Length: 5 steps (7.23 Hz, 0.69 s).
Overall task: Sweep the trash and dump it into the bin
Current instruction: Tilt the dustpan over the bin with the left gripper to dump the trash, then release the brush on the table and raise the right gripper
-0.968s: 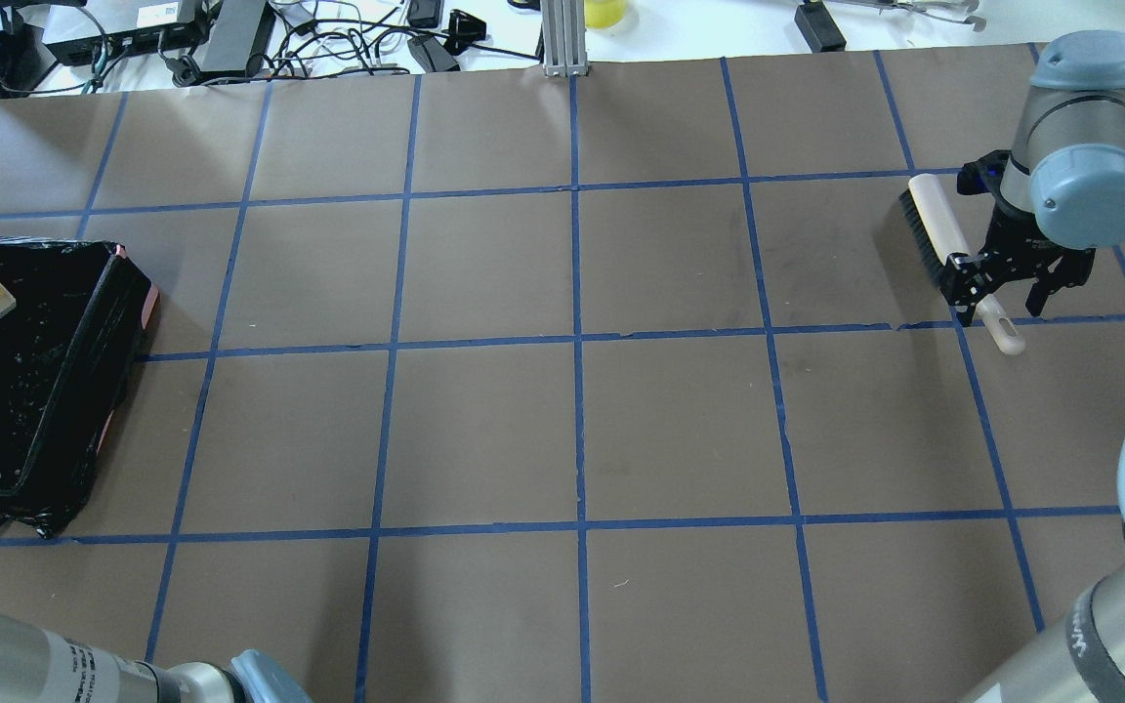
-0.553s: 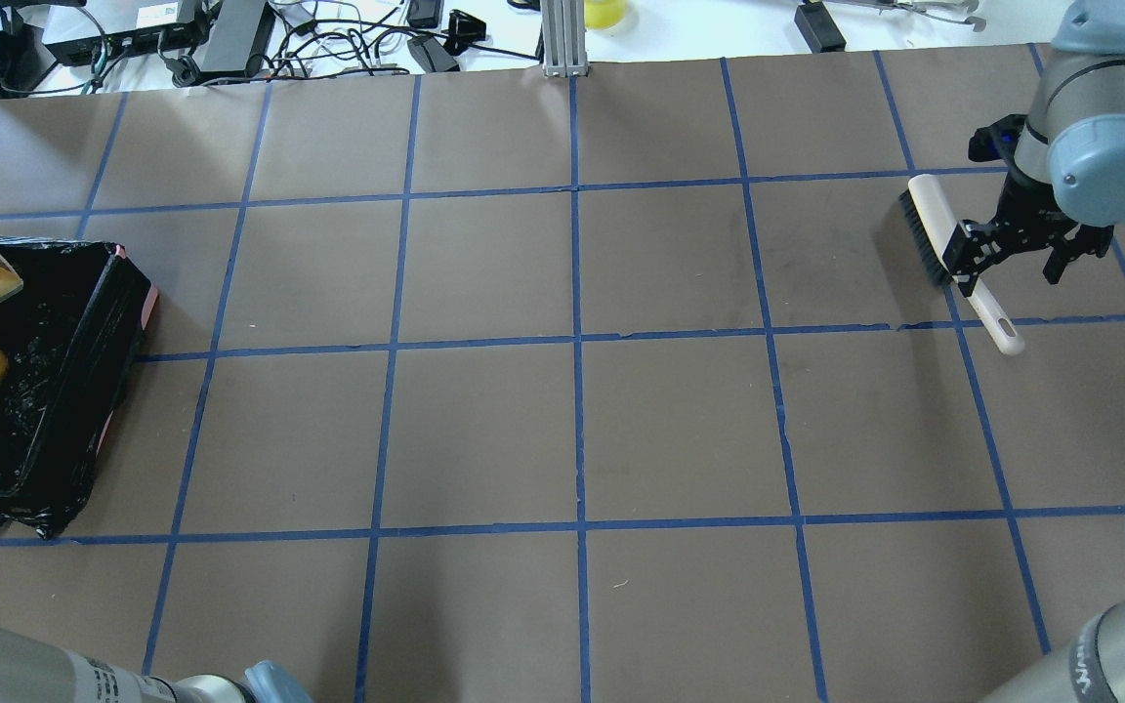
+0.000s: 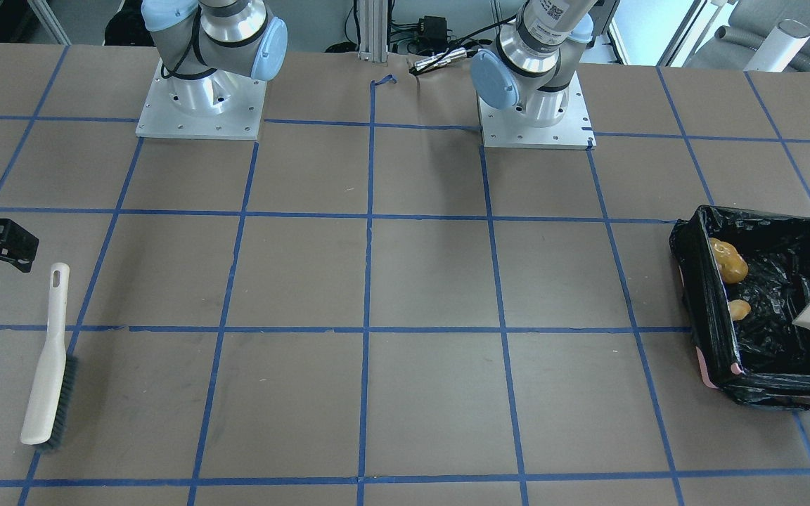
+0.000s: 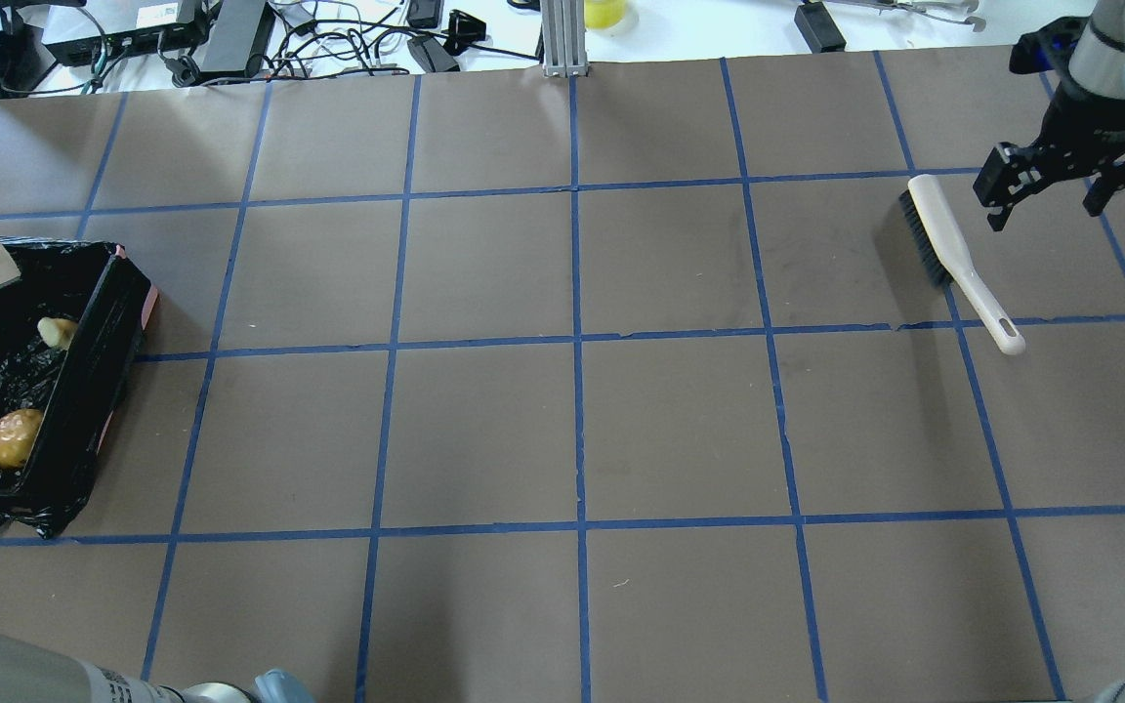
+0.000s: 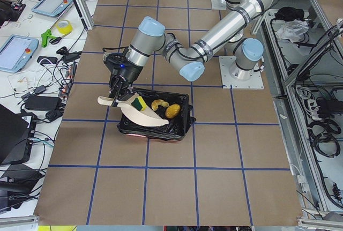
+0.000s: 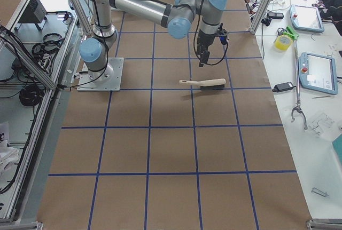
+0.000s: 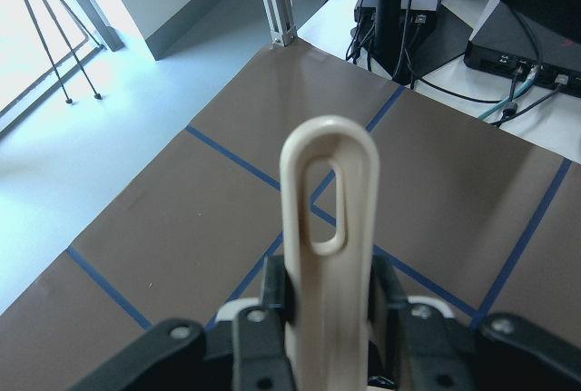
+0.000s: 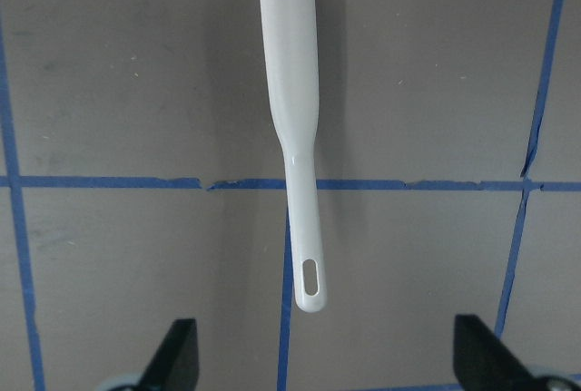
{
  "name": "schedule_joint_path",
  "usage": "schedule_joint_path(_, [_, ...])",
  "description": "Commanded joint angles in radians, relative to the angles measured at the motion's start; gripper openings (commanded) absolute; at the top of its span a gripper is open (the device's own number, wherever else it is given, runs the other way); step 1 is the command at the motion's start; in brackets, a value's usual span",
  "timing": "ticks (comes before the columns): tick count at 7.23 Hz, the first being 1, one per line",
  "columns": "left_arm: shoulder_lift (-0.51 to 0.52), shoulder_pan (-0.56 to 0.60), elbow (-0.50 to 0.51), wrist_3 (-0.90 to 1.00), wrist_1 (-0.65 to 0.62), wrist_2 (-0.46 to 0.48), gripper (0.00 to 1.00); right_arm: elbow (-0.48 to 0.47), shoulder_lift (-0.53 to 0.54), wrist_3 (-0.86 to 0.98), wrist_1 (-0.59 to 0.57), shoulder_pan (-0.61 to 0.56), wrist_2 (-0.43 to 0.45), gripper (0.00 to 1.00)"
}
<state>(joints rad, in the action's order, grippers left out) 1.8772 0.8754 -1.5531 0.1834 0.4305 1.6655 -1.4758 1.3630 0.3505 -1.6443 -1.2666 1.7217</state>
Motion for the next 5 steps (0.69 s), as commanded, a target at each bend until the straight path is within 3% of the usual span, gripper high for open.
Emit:
schedule_joint_path(1, [-0.003,0.004,-0.006,0.034,-0.079,0.069,0.00,0.066,0.094,-0.048,0.145,-0.042,-0.028,1.00])
schedule_joint_path(3, [0.002,0.010,-0.010,0.079,-0.145,0.077,0.00,0.065,0.149,-0.161,0.202,-0.135,-0.068,1.00])
schedule_joint_path(5, [0.003,0.030,-0.033,0.105,-0.239,0.083,0.00,0.063,0.162,-0.374,0.221,-0.311,-0.076,1.00])
